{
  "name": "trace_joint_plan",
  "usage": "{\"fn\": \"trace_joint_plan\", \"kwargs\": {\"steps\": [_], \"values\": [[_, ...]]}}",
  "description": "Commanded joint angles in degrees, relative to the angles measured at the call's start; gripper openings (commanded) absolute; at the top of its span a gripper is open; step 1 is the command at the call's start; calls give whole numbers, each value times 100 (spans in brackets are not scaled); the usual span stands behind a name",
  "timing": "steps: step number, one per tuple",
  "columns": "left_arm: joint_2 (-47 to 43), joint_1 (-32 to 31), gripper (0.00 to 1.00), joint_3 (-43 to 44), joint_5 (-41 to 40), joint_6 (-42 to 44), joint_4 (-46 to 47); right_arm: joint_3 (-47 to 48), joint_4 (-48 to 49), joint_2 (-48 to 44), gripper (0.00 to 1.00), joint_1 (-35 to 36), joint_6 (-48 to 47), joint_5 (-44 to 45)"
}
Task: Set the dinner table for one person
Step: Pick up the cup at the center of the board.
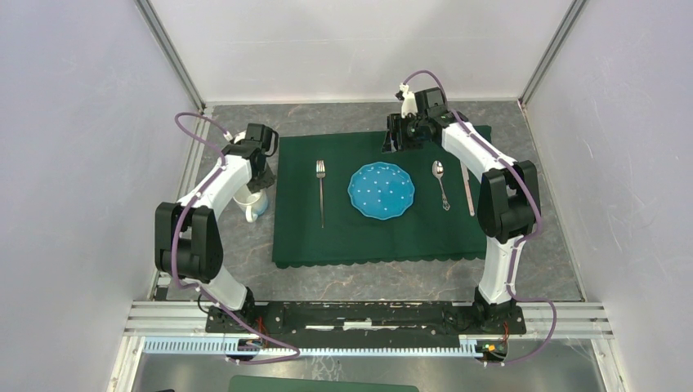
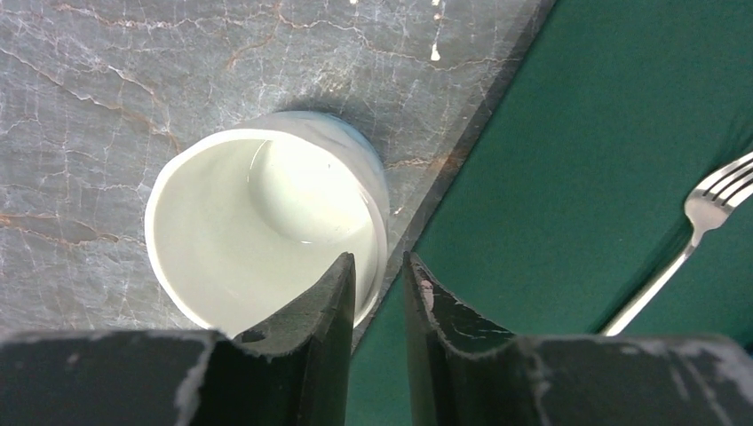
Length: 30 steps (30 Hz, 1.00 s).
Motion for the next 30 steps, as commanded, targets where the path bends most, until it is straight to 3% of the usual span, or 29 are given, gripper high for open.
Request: {"fn": "trace_joint_plan", "kwargs": {"steps": [1,10,17,30], "values": [[-187,67,32,-131,-45,3,212,-67,8,-350,62,-23,-13,49],[-290,130,22,-252,7,-2,308,-89,-9,-358,63,-21,-10,60],[-264,156,3,-257,29,36,371,-107,-27,-372,63,-21,-8,87],[-154,222,2,174,68,297,364,-116,-18,-359,62,-22,0,120]]}}
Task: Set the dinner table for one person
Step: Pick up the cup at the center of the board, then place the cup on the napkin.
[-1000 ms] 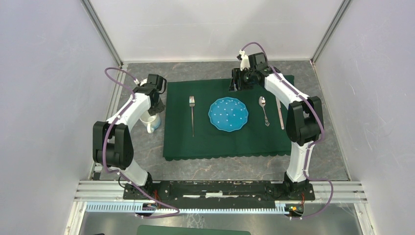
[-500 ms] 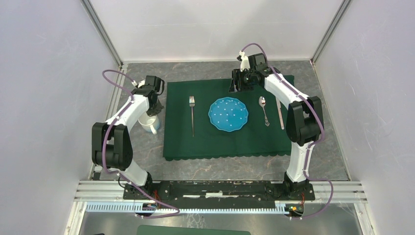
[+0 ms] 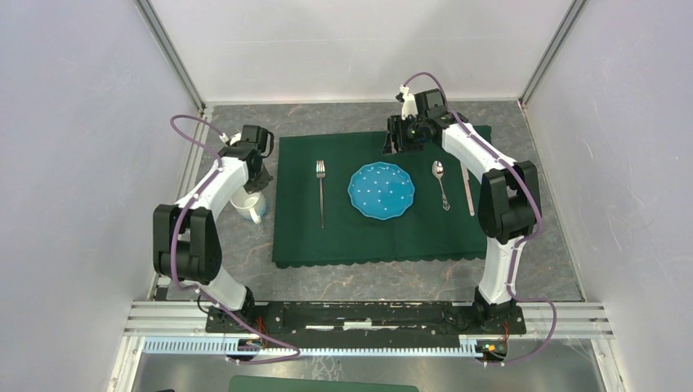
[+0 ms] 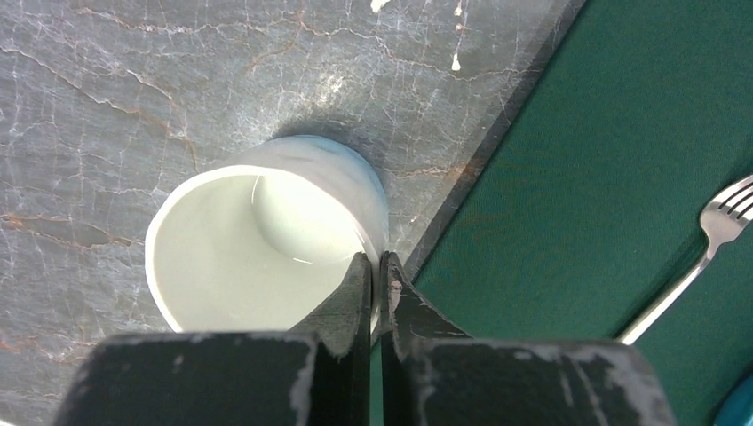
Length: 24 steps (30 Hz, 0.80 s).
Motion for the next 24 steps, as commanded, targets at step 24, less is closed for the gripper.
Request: {"fn": "trace_joint_plan", "kwargs": {"steps": [24], "values": [[2186,-693,2,4039,2129,743,-319,-112,79,-575,62,-528,-50,284]]}}
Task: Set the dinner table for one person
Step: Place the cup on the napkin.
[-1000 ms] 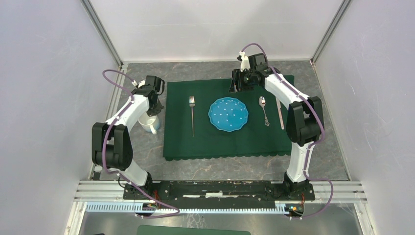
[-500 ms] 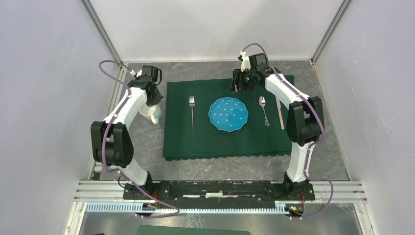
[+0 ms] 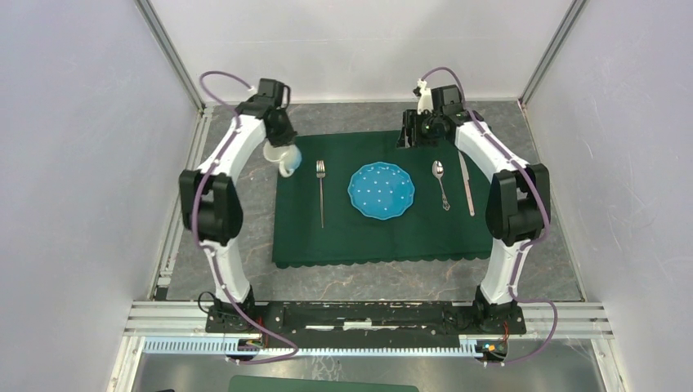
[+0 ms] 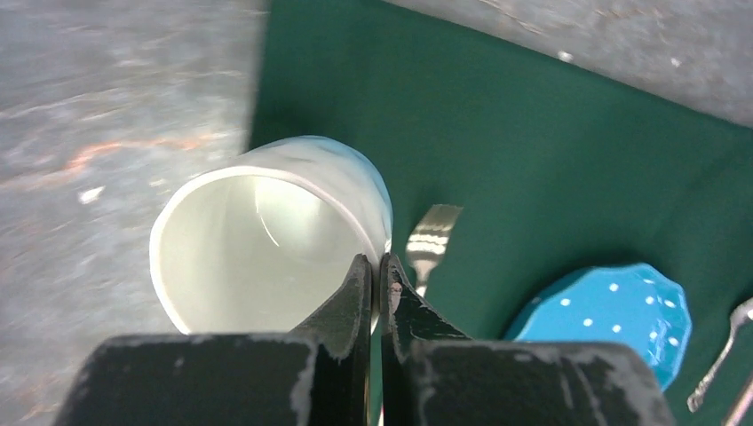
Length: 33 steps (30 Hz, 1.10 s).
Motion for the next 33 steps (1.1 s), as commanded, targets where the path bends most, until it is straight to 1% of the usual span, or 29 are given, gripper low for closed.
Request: {"fn": "trace_joint_plan", "kwargs": {"steps": [1,8,13,22,29,33], "values": [[769,-591,2,1326,788,401,-144,-14,66,-391,61,-171,-50,178],[1917,-1329,2,2927,950,665,-660,-58,22,-538,59,-467,74,383],[2315,-1564,2,3539,1154,748,-812,-68,32,-567,59,-583,87,386],[2197,-1634,2,3570,755,979,-788,-265,109,-674,59,-606,128,291],[2172,-1673,2,3666,956,925,-543,-443,146,-820,59,-602,122,289],[2162,-1736,2,3733,1262,963,-243,-522,159,-882,59,-609,115,293]]}}
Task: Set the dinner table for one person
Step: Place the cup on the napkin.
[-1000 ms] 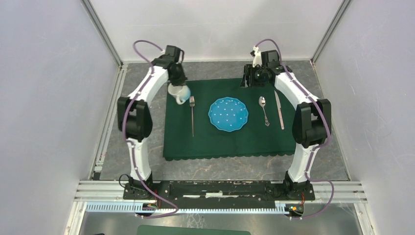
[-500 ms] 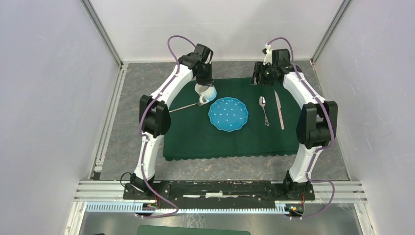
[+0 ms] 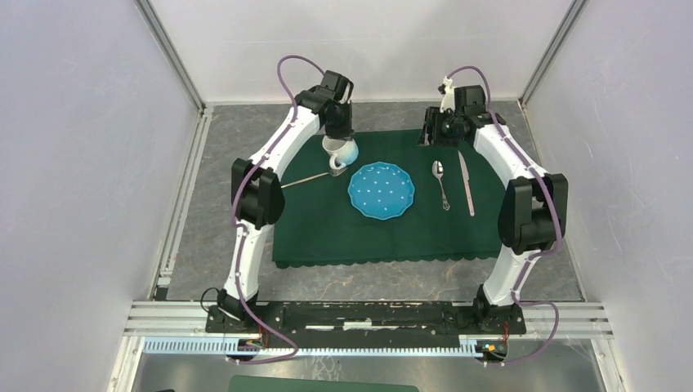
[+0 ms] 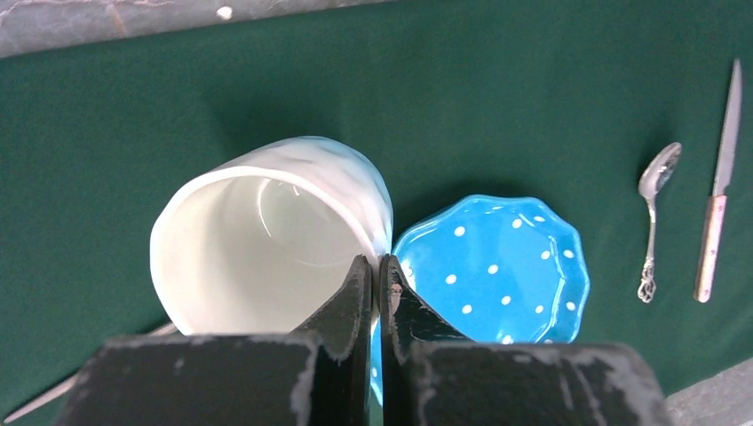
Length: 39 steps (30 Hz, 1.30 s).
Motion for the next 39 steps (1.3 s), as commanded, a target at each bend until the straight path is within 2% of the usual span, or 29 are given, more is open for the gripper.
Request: {"fn": "trace_joint_plan", "kwargs": {"steps": [1,16,23,33,39], "values": [[-223,-105,2,444,442,275,733,-62,162,-316,59,6,44,-12],[149,-457,2,672,2069,235,1564,-323,233,-558,58,6,36,98],[389,-572,2,700,2546,226,1898,-417,305,-624,58,9,79,136],[798,-621,2,1173,2547,55,2218,-641,391,-773,58,-2,89,202],[651,-605,2,1164,1802,407,2006,-710,365,-820,58,-5,45,202]]}}
